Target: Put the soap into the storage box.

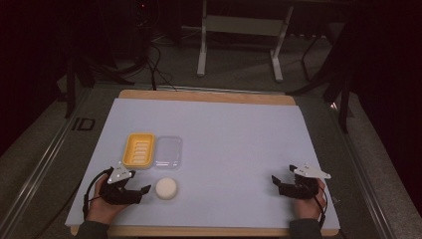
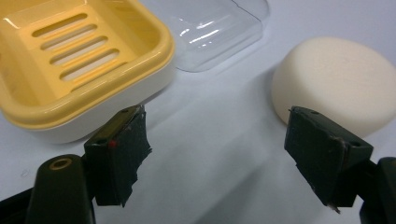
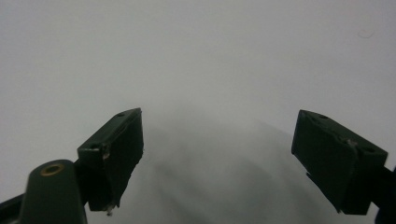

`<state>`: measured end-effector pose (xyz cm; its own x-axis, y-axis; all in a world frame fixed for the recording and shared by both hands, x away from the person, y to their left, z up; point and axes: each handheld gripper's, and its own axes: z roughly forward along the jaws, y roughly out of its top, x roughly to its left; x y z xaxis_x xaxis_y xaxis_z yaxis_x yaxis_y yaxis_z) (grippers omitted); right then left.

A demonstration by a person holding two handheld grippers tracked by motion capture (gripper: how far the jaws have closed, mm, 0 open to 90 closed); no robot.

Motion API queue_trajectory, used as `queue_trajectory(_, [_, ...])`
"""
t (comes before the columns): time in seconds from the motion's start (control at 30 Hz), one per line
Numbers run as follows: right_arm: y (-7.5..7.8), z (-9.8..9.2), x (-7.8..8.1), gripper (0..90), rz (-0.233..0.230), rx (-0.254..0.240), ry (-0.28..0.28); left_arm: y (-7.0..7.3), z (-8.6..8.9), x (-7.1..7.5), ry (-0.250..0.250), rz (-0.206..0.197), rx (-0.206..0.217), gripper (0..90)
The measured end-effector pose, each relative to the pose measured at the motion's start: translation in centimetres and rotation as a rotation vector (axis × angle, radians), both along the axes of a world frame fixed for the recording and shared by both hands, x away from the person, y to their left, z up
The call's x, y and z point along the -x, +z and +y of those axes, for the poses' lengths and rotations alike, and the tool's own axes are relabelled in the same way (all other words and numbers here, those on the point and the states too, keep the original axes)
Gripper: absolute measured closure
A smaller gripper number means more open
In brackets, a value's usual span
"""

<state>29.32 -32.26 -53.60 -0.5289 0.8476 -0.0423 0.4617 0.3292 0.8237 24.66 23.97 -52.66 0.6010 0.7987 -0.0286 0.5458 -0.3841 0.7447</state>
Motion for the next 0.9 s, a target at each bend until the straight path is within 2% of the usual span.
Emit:
queue_trajectory(0.2, [0.0,0.1,0.1,17.1,-0.01,0.008,0.002,0.8,0.1,0.3,-0.044,-0.022,0.002,21.9])
queue_trajectory(0.3, [0.0,0.1,0.2,17.1,-0.014,0.01,0.003,0.9,0.3,0.3,-0.064,-0.017,-0.001,21.9])
queue_trajectory(0.6, [0.0,0.1,0.2,17.1,-0.02,0.011,-0.001,1.5,0.3,-0.1,-0.122,0.0,-0.05,21.9])
queue_trajectory(0.73, [0.0,0.1,0.2,17.1,-0.016,0.014,0.004,2.3,0.2,-0.2,-0.172,0.002,-0.032,21.8])
queue_trajectory(0.9, [0.0,0.2,0.2,17.2,-0.016,0.023,0.007,2.9,-0.1,-0.5,-0.204,0.015,-0.068,21.8])
